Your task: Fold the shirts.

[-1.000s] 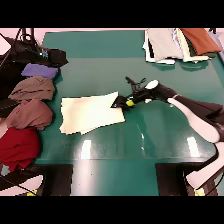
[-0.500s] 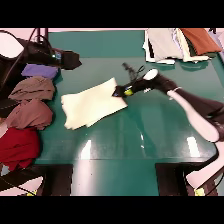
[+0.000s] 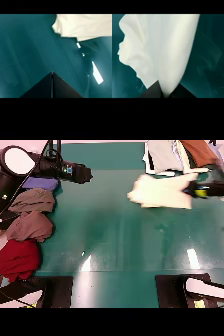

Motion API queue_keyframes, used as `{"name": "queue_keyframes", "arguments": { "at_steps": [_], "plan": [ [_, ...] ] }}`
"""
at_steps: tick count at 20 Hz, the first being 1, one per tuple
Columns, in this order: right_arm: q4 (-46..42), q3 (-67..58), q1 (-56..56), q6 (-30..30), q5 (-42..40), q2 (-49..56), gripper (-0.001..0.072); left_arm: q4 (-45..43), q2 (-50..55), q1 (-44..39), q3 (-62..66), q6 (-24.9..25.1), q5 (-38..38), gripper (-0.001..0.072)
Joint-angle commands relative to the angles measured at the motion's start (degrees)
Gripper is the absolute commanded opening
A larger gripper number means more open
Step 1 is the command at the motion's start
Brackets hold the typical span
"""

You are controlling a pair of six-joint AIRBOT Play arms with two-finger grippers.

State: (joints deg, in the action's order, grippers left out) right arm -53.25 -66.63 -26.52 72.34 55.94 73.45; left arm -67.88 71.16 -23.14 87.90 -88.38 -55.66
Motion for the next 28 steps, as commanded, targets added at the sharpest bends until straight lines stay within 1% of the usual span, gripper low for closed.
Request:
{"name": "queue_keyframes", "arguments": {
  "at_steps": [1,3,6,9,12,13,14,15,16,17,18,19,21,24,26,28],
  "plan": [
    [-2.4,2.8,-19.8,0.0,-0.5,-5.4,0.0018,0.0,0.0,-0.2,0.0,-1.8,2.8,0.0024],
    [-2.4,2.8,-27.3,0.0,-0.4,-5.6,0.0018,0.0,0.0,-0.2,0.0,-1.9,3.2,0.0023],
    [-2.7,2.8,-32.9,0.0,-0.4,-5.6,0.0018,0.0,0.0,-0.2,0.0,-1.9,3.0,0.0024],
    [-7.1,2.8,-32.5,0.4,-0.5,-5.6,0.0018,0.0,0.0,-0.2,0.0,-1.8,2.4,0.0024],
    [-12.0,2.8,-30.6,2.9,1.4,-5.6,0.0022,0.0,0.0,-0.2,0.0,-1.6,1.9,0.0024],
    [-14.1,2.8,-30.1,2.9,2.3,-5.6,0.0107,0.0,0.0,-0.2,0.0,-1.6,2.0,0.0024],
    [-17.2,2.7,-29.8,2.9,2.3,-5.6,0.0337,0.0,0.0,-0.2,0.0,-1.6,2.0,0.0024],
    [-21.5,2.2,-29.7,2.9,2.5,-5.6,0.0522,0.0,0.0,-0.2,0.0,-1.6,2.0,0.0024],
    [-26.5,0.9,-29.8,3.3,3.6,-5.6,0.0541,0.0,0.0,-0.2,0.0,-1.6,2.0,0.0024],
    [-30.8,-1.0,-29.8,4.7,5.1,-5.6,0.0541,0.0,0.0,-0.2,0.0,-1.6,2.0,0.0024],
    [-33.0,-3.1,-29.7,6.4,6.2,-5.6,0.0541,0.0,0.0,-0.2,0.0,-1.6,1.9,0.0024],
    [-31.9,-5.5,-29.7,8.0,7.1,-5.6,0.0541,0.0,0.0,-0.2,0.0,-1.6,1.8,0.0025],
    [-23.6,-9.4,-28.5,8.5,8.3,-5.6,0.0539,0.0,0.0,-0.2,0.0,-1.6,1.8,0.0025],
    [-12.3,-11.9,-21.3,8.4,11.0,-6.0,0.0528,0.1,0.0,-0.2,0.0,-1.6,1.7,0.0025],
    [-9.2,-10.1,-12.7,8.0,10.9,-8.3,0.0446,0.1,0.0,-0.2,0.0,-1.6,1.5,0.0025],
    [-9.4,-8.3,-2.4,8.0,10.1,-10.5,0.0442,0.2,0.0,-0.2,0.0,-1.6,1.3,0.0025]
  ]
}}
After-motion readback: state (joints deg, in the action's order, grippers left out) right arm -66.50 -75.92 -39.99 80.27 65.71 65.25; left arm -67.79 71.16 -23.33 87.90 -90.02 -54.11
